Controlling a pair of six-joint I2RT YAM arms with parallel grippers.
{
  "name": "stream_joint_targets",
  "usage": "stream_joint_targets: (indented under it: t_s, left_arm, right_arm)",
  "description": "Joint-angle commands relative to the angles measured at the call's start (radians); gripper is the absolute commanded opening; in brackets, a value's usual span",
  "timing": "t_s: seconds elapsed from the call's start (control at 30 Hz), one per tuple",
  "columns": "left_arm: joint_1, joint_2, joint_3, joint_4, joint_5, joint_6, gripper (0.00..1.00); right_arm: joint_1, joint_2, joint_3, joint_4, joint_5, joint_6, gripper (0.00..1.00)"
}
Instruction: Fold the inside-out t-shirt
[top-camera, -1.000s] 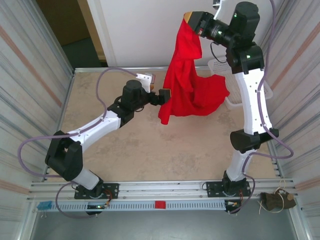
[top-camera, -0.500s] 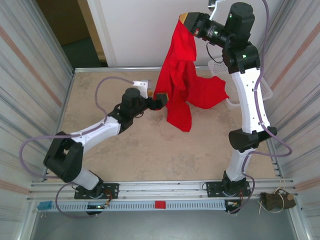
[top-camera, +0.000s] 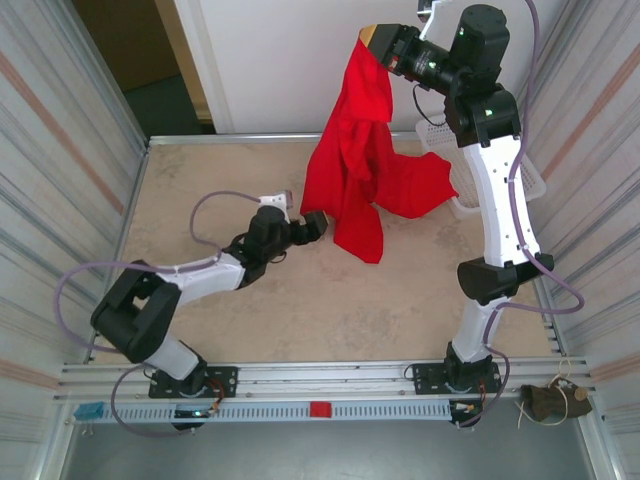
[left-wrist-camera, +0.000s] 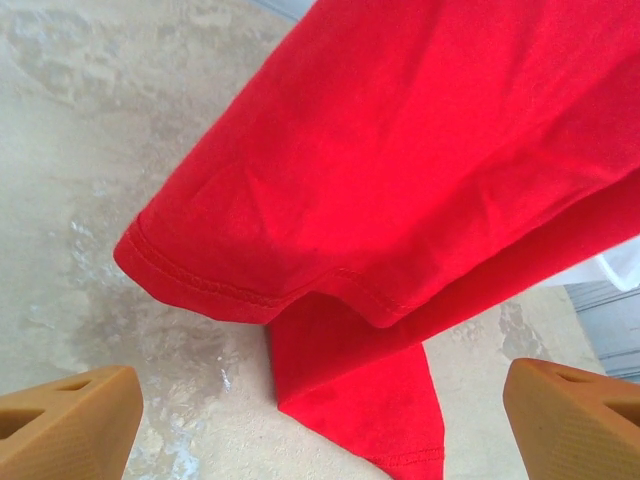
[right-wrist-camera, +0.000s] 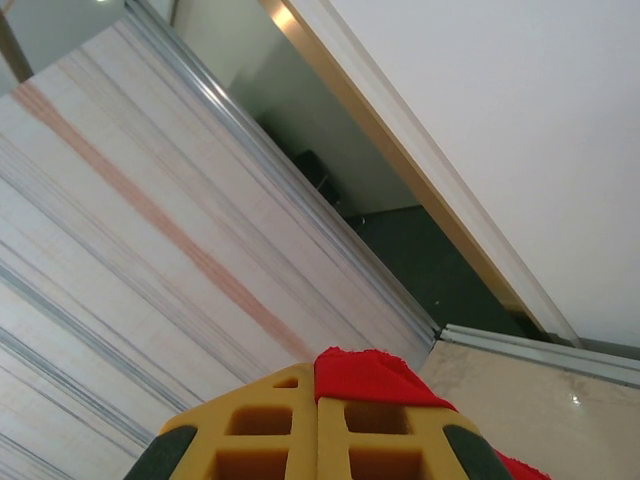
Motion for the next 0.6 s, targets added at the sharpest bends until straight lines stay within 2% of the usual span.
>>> stream_joint_targets:
  t_s: [0.0,0.23,0.3,0.33,0.47,0.5,0.57]
  left_arm:
    - [-0.018,0.061,0.072,0.084,0.028,-0.031,0.93]
    - [-0.032,0.205,0.224,0.065,-0.001,-0.003,0.92]
    - [-0.032,0.249,0.278,0.064,-0.004,0.016,0.87]
    - [-0.03,0.266,0.302,0.06,-0.01,0.031,0.77]
    - [0.038,0.251,0.354,0.031,0.034,0.091,0.11]
    - [0.066,0.219,0.348,0.014,0.046,0.1,0.0]
    - [0.122,0.138,0.328,-0.02,0.047,0.13,0.0]
  right_arm:
    - [-0.006,-0.009,0.034,0.063,-0.004,0.018,0.0]
    - [0.001,-0.021,0.008,0.078,-0.012,0.031,0.0]
    - [0.002,-0.033,-0.02,0.095,-0.012,0.038,0.0]
    - [0.0,-0.039,-0.025,0.095,-0.012,0.037,0.0]
    - [-0.05,-0.071,-0.031,0.068,-0.011,0.037,0.0]
    - [-0.078,-0.088,-0.045,0.067,-0.007,0.044,0.0]
    - [-0.14,-0.132,-0.09,0.092,-0.002,0.075,0.0]
